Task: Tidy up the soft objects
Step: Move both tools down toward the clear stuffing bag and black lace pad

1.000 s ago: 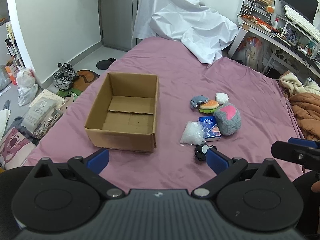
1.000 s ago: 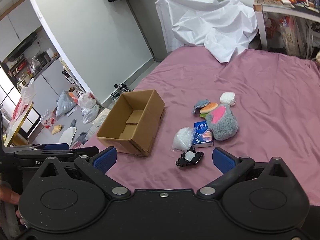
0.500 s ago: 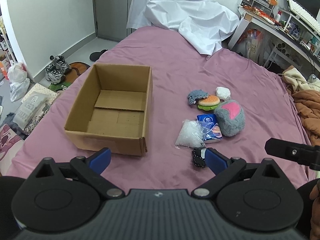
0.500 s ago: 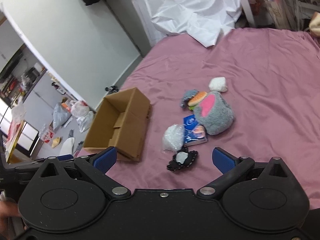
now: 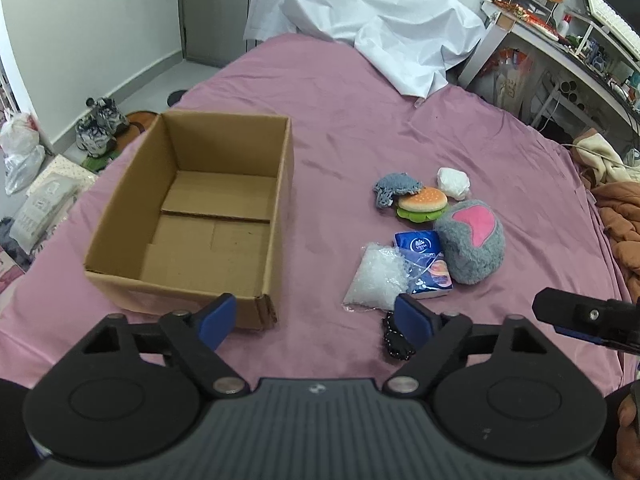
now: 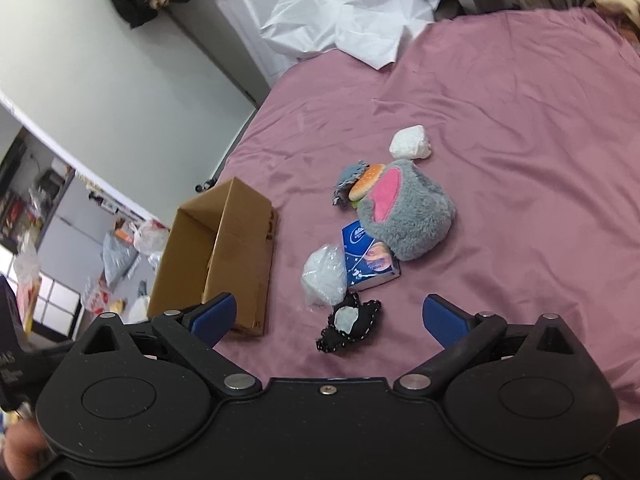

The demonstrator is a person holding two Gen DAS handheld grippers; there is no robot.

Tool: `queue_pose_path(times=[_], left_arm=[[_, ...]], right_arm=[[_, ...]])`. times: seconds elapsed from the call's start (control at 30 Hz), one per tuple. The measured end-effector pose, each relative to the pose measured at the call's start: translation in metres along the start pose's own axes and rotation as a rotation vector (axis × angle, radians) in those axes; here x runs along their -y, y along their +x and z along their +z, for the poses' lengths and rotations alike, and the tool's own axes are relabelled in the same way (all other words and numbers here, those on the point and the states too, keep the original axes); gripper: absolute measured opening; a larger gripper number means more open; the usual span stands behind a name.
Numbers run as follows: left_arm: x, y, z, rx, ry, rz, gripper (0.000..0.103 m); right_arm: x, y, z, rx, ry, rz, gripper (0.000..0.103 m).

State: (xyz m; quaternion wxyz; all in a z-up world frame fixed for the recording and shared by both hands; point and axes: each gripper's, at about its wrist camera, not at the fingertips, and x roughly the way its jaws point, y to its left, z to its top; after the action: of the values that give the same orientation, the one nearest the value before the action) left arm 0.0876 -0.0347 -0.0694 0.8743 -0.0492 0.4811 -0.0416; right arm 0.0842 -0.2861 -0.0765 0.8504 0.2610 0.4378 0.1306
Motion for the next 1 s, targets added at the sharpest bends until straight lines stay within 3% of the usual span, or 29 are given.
queue_pose_path(times=[0.5,0.7,1.0], left_arm=[[0.020,0.060,0.012,-0.102,-0.003,-0.075,0.052],[0.030,0.078,0.021,-0.125,0.005,-0.117,0.051],[0.032,0.112,0.026,-0.199,-0.009,-0.131,0.051]], right_arm=[[0.023,0.049,0.006,-0.152,0.138,0.009,0.076],[0.031,0.074,0.004,-0.247,0.205,0.030,0.063],[0.049,0.105,0.004,-0.319,0.328,0.057,0.053]])
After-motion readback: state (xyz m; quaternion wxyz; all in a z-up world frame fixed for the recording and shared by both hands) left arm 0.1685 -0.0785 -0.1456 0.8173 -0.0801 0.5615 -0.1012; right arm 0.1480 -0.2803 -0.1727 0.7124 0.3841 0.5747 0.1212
